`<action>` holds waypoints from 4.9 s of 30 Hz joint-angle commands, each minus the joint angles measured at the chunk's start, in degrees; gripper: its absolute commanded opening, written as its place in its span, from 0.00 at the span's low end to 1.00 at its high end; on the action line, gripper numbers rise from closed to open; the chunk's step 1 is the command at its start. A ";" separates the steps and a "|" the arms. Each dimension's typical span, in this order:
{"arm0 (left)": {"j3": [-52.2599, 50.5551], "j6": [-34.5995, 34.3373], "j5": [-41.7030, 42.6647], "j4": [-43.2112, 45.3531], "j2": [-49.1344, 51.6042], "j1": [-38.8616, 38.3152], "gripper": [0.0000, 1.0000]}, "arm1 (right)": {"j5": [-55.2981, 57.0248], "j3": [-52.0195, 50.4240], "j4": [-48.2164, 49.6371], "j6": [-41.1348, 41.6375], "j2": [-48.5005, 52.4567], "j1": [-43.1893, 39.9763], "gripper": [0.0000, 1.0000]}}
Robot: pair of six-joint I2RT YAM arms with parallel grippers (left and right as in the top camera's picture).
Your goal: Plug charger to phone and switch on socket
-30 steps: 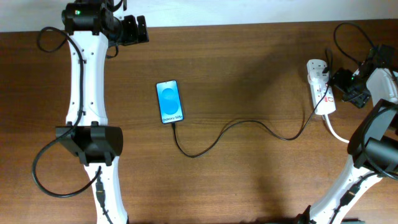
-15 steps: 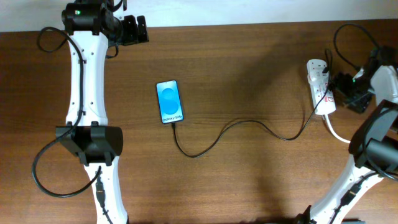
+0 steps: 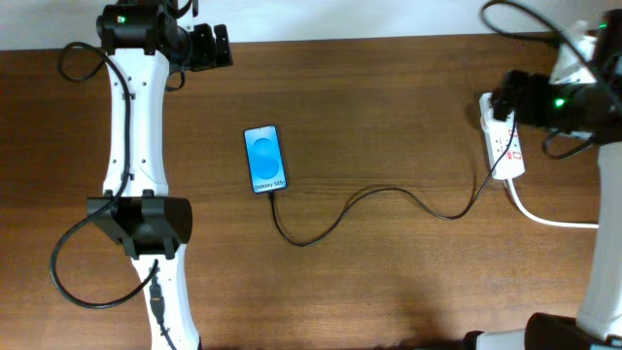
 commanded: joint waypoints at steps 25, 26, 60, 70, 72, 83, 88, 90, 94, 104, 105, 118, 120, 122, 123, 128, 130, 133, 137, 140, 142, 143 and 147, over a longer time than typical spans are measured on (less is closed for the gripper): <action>0.52 0.33 -0.42 0.04 -0.33 0.13 0.99 | 7.21 3.93 -15.78 -1.11 -24.30 11.10 0.98; 0.52 0.33 -0.42 0.04 -0.33 0.13 0.99 | 8.28 3.96 -15.78 -1.09 -25.73 11.10 0.98; 0.52 0.33 -0.42 0.04 -0.33 0.13 0.99 | -6.51 -112.06 75.30 -6.82 -90.07 11.15 0.98; 0.52 0.33 -0.42 0.04 -0.33 0.13 0.99 | -6.49 -112.06 75.30 -6.82 -90.07 11.15 0.98; 0.52 0.33 -0.42 0.04 -0.33 0.13 0.99 | -6.51 -112.06 75.30 -6.80 -90.07 11.15 0.98; -9.51 1.18 -3.06 2.80 -11.28 0.13 0.99 | -6.51 -112.06 75.30 -6.82 -90.07 11.15 0.99; -45.66 1.22 -1.92 20.63 -32.87 0.15 0.99 | -6.49 -112.06 75.30 -6.82 -90.07 11.15 0.98; -59.95 5.14 -1.90 30.95 -42.84 0.15 0.99 | -6.49 -112.06 75.30 -6.80 -90.07 11.15 0.98; -84.30 10.16 -1.90 46.80 -62.53 2.12 0.99 | -6.51 -112.06 75.30 -6.80 -90.07 11.15 0.98; -141.11 20.50 -1.90 81.68 -111.95 1.81 0.99 | -6.49 -112.06 75.30 -6.82 -90.07 11.15 0.98; -143.58 22.10 -1.92 81.64 -115.56 1.44 0.99 | -6.49 -112.06 75.30 -6.80 -90.07 11.15 0.98; -153.26 22.58 -4.02 73.64 -134.09 -0.35 0.99 | -6.49 -112.06 75.30 -6.82 -90.07 11.15 0.98; -153.26 22.58 -4.02 73.64 -134.07 -0.37 0.99 | -6.49 -112.06 75.30 -6.82 -90.07 11.15 0.98; -153.26 22.58 -4.02 73.64 -134.07 -0.37 0.99 | -6.51 -112.06 75.30 -6.82 -90.07 11.15 0.98; -153.26 22.58 -4.04 73.64 -134.07 -0.37 0.99 | -6.51 -112.06 75.30 -6.80 -90.07 11.15 0.98; -153.26 22.58 -4.02 73.64 -134.07 -0.37 0.99 | -6.51 -112.06 75.30 -6.80 -90.07 11.15 0.98; -153.26 22.58 -4.02 73.64 -134.07 -0.37 0.99 | -6.49 -112.06 75.30 -6.82 -90.07 11.15 0.98; -153.26 22.58 -4.02 73.64 -134.07 -0.37 0.99 | -6.51 -112.06 75.30 -6.82 -90.07 11.15 0.98; -153.26 22.58 -4.04 73.64 -134.07 -0.37 0.99 | -6.49 -112.06 75.32 -6.82 -90.07 11.15 0.98; -153.26 22.58 -4.04 73.64 -134.07 -0.37 0.99 | -6.49 -112.06 75.30 -6.82 -90.07 11.15 0.98; -153.26 22.60 -4.02 73.64 -134.07 -0.37 0.99 | -6.51 -112.06 75.30 -6.82 -90.07 11.15 0.98; -153.26 22.58 -4.04 73.64 -134.07 -0.37 0.99 | -6.49 -112.06 75.30 -6.82 -90.07 11.15 0.98; -153.26 22.58 -4.04 73.64 -134.07 -0.37 0.99 | -6.51 -112.06 75.30 -6.82 -90.07 11.15 0.98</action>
